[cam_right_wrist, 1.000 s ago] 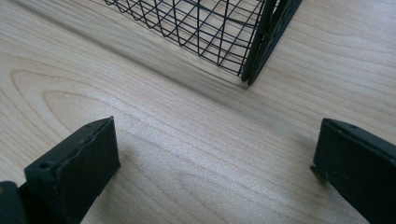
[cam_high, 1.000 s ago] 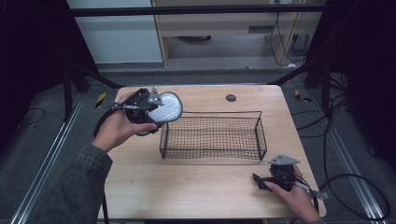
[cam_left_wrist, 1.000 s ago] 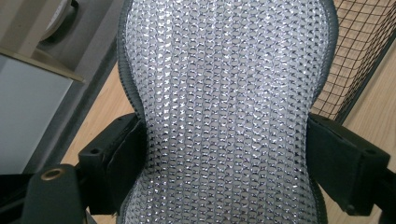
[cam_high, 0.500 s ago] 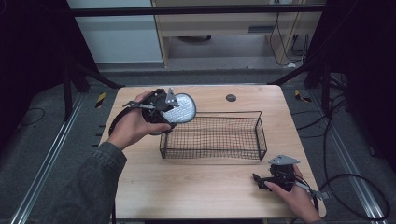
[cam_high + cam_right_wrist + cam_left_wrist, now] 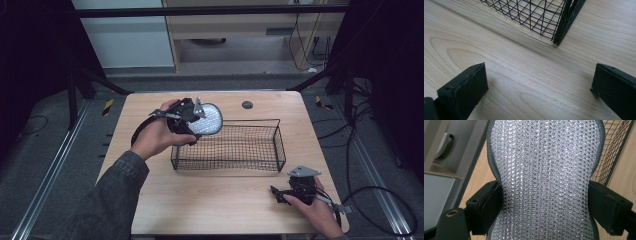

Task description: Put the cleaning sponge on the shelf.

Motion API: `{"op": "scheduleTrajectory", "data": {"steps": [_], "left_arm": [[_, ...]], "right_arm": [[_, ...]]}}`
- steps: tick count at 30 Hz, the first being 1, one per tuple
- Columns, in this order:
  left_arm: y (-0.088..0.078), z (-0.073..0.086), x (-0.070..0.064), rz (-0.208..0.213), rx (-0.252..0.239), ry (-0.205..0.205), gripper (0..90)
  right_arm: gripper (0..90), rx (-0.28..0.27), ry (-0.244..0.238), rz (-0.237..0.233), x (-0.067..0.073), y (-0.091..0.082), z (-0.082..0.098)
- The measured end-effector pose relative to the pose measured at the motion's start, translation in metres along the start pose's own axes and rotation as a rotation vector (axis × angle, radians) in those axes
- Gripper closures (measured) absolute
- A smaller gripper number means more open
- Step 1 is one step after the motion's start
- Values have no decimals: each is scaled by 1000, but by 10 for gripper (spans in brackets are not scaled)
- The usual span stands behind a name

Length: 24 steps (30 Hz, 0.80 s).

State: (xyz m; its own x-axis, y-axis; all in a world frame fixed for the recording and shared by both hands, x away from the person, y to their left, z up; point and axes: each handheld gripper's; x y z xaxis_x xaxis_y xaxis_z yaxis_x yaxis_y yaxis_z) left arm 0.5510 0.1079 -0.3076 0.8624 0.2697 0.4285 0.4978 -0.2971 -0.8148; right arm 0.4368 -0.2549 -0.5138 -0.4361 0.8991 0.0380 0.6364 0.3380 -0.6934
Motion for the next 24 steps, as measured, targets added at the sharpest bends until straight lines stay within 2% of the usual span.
{"op": "scheduleTrajectory", "data": {"steps": [11,24], "left_arm": [[8,-8,-4,-4,-6,22,152],[27,-12,-12,21,-3,34,151]], "right_arm": [[4,1,1,-1,0,0,0],[4,-1,-1,-2,0,0,0]]}}
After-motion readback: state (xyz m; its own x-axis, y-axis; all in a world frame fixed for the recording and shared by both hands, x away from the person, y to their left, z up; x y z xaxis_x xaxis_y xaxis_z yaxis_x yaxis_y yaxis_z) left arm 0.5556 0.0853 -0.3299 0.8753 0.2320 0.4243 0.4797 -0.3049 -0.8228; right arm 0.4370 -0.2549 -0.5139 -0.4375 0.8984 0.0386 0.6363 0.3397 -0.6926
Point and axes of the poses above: each handheld gripper's, and its own axes: y roughly forward along the jaws, z roughly out of its underside, x roughly to its left, and after that the axes turned 4 degrees about y, right-handed
